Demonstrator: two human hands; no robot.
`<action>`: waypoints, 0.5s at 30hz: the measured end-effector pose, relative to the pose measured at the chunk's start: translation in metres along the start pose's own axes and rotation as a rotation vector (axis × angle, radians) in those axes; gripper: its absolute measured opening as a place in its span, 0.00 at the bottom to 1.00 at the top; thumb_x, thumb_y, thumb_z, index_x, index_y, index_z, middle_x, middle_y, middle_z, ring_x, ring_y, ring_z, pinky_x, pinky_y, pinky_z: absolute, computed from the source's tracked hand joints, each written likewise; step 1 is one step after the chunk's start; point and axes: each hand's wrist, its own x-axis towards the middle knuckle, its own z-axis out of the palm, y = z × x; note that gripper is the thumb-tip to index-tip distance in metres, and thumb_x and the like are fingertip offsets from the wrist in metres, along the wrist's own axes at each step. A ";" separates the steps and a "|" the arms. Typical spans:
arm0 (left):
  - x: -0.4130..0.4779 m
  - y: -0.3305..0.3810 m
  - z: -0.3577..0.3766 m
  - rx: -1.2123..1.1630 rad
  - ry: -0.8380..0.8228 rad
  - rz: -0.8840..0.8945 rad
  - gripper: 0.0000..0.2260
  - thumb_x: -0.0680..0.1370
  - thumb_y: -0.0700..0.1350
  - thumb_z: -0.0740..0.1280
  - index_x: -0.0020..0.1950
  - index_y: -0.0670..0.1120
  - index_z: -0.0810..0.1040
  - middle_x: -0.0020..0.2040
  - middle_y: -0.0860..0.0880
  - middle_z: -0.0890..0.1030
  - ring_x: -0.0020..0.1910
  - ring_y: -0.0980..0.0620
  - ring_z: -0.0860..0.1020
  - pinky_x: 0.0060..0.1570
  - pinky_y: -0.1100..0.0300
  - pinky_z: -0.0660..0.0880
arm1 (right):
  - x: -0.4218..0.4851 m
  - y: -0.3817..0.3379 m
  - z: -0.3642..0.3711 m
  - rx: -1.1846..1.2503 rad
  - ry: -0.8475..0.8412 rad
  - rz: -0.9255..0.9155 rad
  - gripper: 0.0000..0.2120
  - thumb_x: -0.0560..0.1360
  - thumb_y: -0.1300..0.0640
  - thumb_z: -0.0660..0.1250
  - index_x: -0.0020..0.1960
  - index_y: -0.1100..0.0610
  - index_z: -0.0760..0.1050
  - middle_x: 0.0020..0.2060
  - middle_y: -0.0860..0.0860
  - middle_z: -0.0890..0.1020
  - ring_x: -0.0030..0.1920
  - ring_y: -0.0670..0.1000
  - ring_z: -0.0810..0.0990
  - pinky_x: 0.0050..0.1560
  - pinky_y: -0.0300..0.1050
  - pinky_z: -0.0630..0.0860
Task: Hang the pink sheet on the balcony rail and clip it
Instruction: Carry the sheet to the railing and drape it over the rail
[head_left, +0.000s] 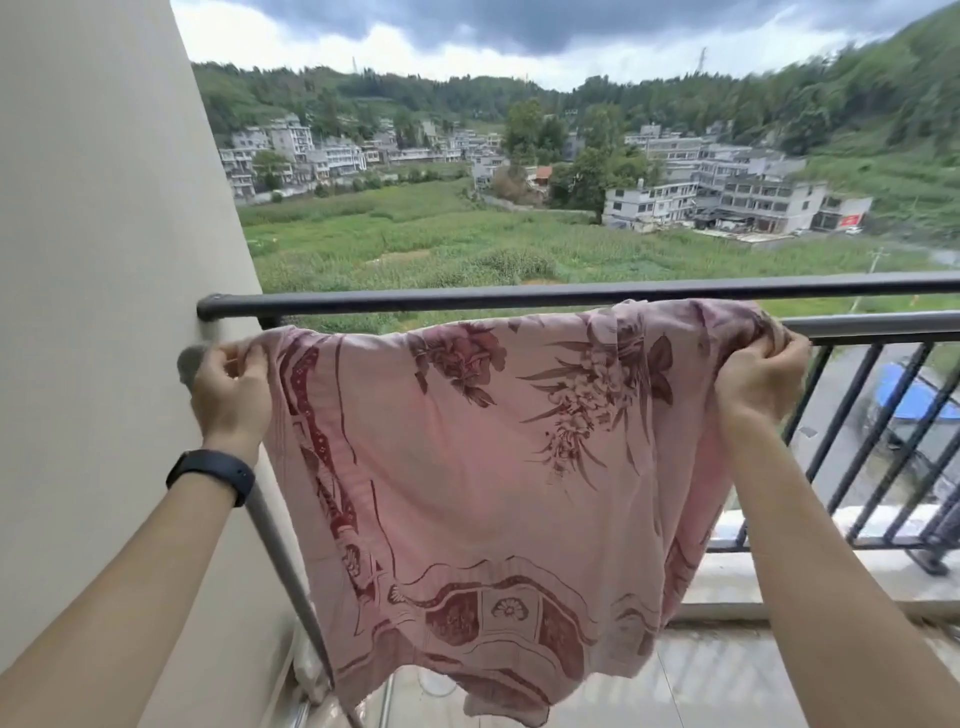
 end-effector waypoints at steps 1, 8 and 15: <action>-0.005 -0.003 0.003 0.010 -0.009 -0.015 0.08 0.81 0.49 0.62 0.55 0.46 0.76 0.51 0.48 0.76 0.50 0.50 0.73 0.50 0.60 0.67 | -0.002 0.017 -0.005 -0.047 -0.056 0.019 0.13 0.81 0.55 0.56 0.61 0.59 0.72 0.57 0.60 0.80 0.58 0.62 0.78 0.49 0.47 0.70; -0.020 -0.005 0.010 0.030 -0.037 -0.079 0.07 0.80 0.50 0.64 0.53 0.48 0.73 0.51 0.49 0.75 0.49 0.51 0.72 0.50 0.58 0.69 | -0.044 0.049 -0.017 -0.214 -0.095 -0.394 0.28 0.74 0.55 0.67 0.72 0.57 0.64 0.68 0.60 0.66 0.67 0.58 0.65 0.66 0.50 0.61; -0.031 -0.007 -0.002 0.216 -0.022 -0.028 0.12 0.79 0.52 0.67 0.57 0.46 0.78 0.53 0.47 0.81 0.51 0.48 0.77 0.53 0.60 0.70 | -0.141 0.039 0.013 -0.181 -0.461 -0.873 0.22 0.71 0.56 0.69 0.65 0.56 0.73 0.65 0.53 0.73 0.65 0.55 0.69 0.64 0.44 0.64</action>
